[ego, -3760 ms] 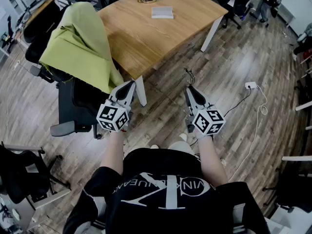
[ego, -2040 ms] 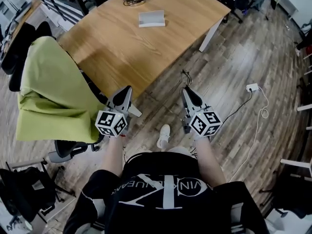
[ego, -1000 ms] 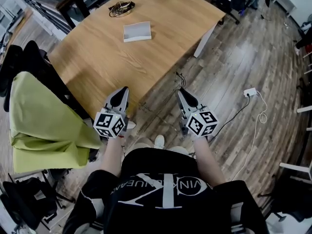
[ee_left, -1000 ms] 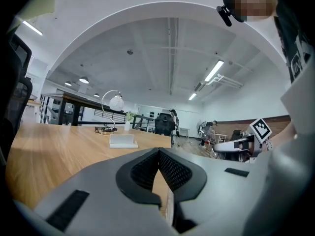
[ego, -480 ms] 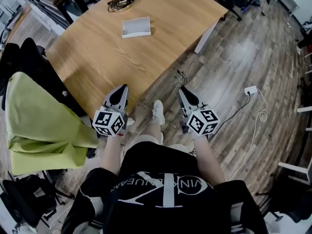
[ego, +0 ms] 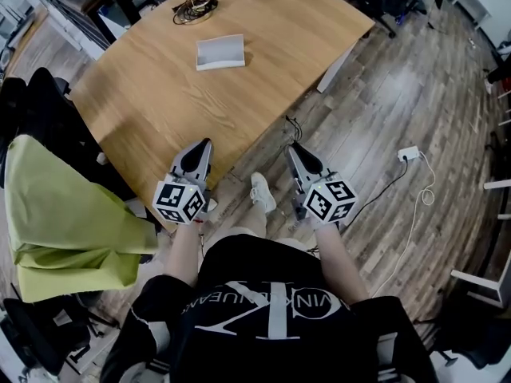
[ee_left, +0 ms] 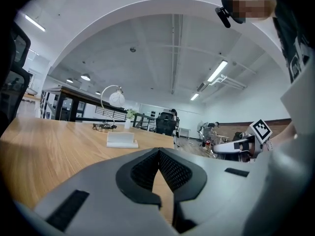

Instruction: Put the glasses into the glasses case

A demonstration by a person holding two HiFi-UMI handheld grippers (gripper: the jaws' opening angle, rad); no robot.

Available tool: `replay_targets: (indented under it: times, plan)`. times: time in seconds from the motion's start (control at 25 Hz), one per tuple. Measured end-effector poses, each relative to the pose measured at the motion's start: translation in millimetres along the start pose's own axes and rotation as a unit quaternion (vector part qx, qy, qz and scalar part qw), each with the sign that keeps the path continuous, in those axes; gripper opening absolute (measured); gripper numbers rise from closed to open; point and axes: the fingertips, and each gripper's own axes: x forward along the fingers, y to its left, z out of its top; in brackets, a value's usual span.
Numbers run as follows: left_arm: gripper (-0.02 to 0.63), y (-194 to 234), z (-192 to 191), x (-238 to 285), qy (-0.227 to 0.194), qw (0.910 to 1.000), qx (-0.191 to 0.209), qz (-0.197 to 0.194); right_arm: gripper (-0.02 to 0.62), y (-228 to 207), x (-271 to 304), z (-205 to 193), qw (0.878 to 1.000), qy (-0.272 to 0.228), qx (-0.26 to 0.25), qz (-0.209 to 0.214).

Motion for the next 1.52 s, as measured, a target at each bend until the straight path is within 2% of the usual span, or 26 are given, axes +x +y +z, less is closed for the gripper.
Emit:
replay_targets:
  times: [0.64, 1.0, 1.52]
  plan:
    - [0.015, 41, 2, 48, -0.006, 0.9991, -0.006, 0.041, 0.057, -22, 71, 13, 0.998, 0.038, -0.025, 0.05]
    - [0.015, 66, 4, 82, 0.012, 0.9987, -0.001, 0.049, 0.058, -39, 124, 27, 0.994, 0.07, -0.029, 0.079]
    - [0.015, 113, 20, 131, 0.006, 0.9945, -0.027, 0.101, 0.057, -55, 198, 50, 0.984, 0.118, -0.044, 0.123]
